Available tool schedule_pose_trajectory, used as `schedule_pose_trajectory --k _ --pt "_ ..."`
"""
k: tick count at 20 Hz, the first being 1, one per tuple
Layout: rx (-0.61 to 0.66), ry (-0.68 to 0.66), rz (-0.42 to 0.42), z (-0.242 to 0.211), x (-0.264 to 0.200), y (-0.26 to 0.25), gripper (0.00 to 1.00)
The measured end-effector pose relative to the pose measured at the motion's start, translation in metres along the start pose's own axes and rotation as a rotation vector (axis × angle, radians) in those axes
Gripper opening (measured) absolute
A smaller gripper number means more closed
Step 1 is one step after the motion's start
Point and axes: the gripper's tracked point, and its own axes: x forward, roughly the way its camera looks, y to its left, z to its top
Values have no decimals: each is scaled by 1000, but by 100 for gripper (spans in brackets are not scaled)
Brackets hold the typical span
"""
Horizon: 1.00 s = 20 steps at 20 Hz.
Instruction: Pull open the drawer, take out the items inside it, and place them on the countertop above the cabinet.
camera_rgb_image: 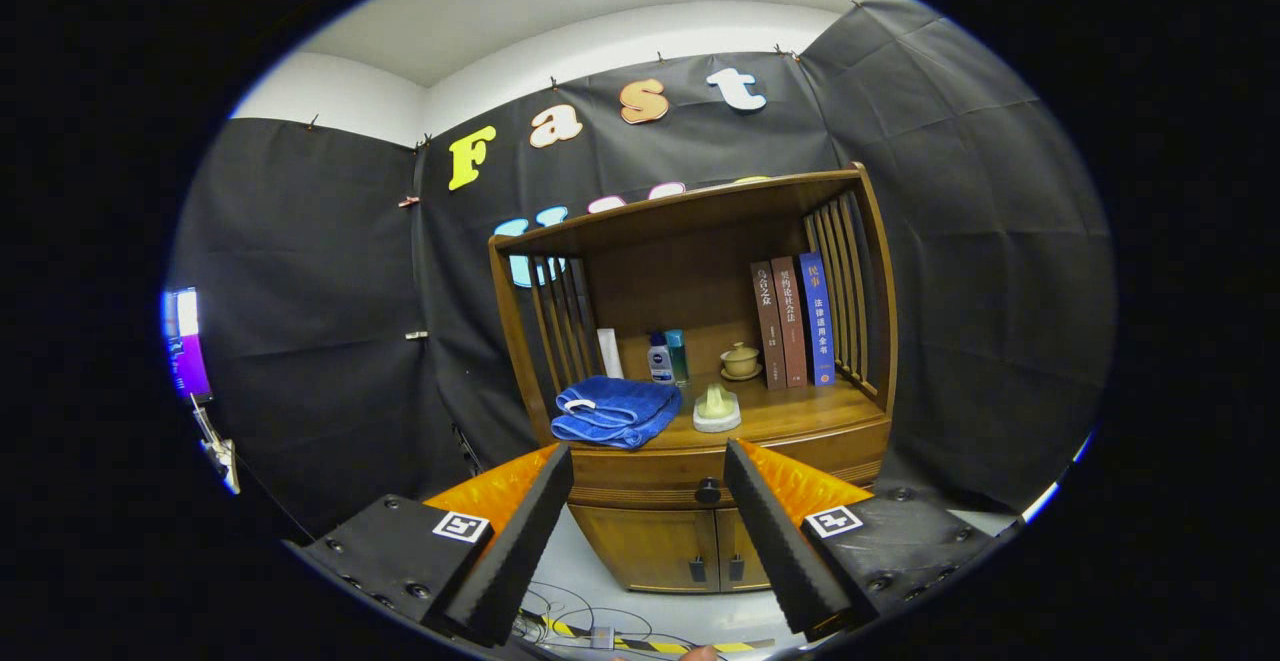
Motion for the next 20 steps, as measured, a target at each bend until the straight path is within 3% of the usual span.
schedule_pose_trajectory --k 20 --pt "-86 8 -16 -8 3 7 99"
